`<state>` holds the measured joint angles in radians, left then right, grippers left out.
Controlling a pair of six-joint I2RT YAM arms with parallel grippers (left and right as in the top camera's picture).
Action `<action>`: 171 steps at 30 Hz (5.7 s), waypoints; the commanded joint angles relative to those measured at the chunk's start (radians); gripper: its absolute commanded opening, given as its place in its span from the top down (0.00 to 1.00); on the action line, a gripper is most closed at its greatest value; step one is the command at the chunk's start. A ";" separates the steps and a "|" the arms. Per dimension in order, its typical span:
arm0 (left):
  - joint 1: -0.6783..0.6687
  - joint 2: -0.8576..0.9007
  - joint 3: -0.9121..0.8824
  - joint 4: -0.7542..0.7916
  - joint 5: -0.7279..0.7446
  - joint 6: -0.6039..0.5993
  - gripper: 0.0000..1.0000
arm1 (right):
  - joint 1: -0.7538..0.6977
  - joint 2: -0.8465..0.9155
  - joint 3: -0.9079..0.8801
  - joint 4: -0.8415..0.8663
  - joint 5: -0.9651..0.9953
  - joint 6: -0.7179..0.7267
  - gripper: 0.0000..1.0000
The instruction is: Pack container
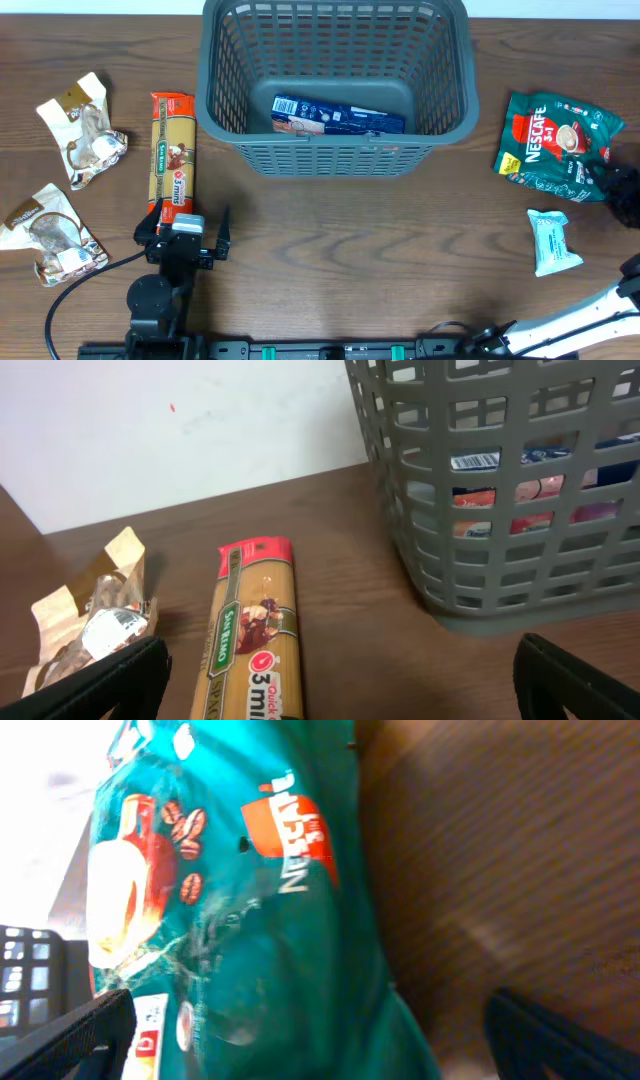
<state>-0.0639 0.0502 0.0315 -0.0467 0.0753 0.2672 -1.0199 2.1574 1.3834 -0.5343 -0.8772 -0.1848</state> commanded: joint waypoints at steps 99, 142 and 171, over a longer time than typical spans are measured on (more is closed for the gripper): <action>-0.005 -0.007 -0.027 -0.016 0.011 0.012 0.01 | 0.590 -0.467 1.163 -0.704 0.358 0.057 0.99; -0.005 -0.007 -0.027 -0.016 0.011 0.012 0.01 | 0.787 -0.443 1.200 -1.018 0.694 0.077 0.01; -0.005 -0.007 -0.027 -0.016 0.011 0.012 0.01 | 0.661 -0.144 0.647 -0.879 0.768 0.138 0.01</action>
<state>-0.0639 0.0502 0.0315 -0.0471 0.0753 0.2676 -0.3477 2.0178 2.0918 -1.4597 -0.1146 -0.0574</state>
